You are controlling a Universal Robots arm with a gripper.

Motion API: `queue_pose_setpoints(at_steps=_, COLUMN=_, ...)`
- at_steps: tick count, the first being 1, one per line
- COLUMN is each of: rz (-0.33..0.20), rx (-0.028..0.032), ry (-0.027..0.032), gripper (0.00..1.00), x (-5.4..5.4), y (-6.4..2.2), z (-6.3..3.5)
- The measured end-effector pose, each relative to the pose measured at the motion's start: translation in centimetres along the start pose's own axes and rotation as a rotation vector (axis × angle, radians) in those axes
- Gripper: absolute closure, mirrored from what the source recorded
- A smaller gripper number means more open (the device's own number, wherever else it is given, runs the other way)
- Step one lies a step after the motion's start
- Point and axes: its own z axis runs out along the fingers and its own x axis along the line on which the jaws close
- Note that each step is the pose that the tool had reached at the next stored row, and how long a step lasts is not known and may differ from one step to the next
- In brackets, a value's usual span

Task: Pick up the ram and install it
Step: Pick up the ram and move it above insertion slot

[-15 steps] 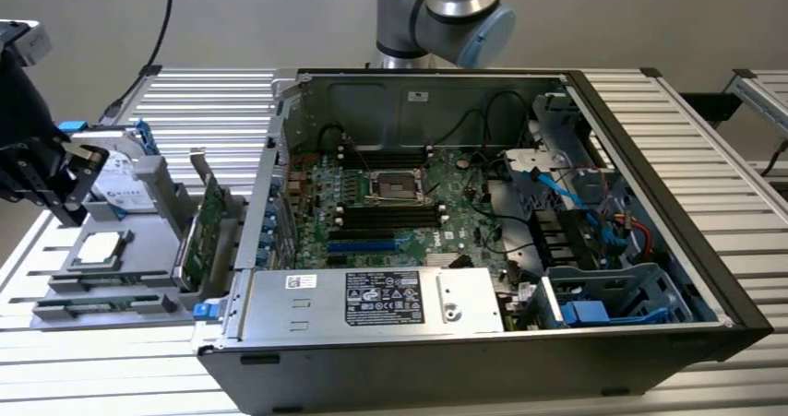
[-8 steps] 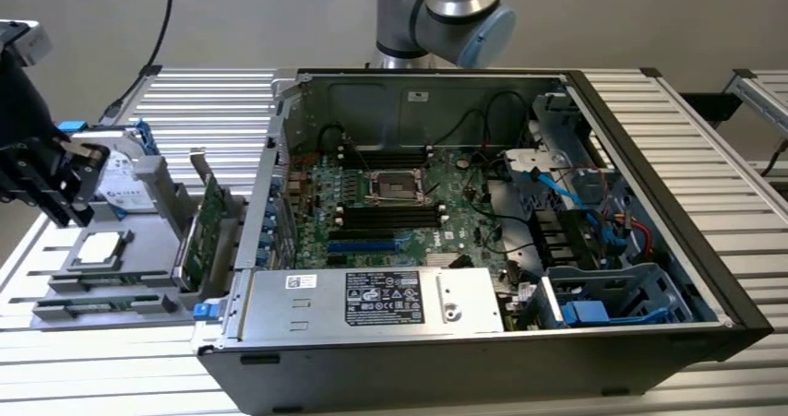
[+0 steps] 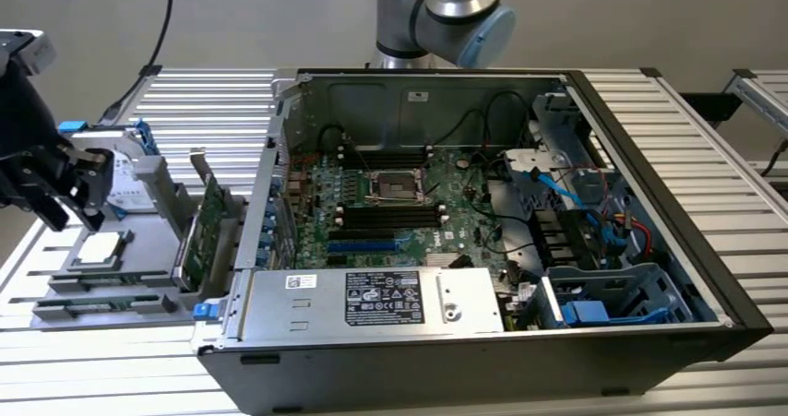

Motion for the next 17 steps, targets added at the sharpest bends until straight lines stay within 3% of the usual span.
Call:
queue_pose_setpoints(at_steps=8, rz=-0.007, rx=0.0003, ry=0.0002, gripper=0.58, x=0.3, y=-0.09, z=1.48)
queue_pose_setpoints(at_steps=17, rz=-0.082, rx=0.0029, ry=0.0037, gripper=0.58, x=0.3, y=-0.27, z=3.02)
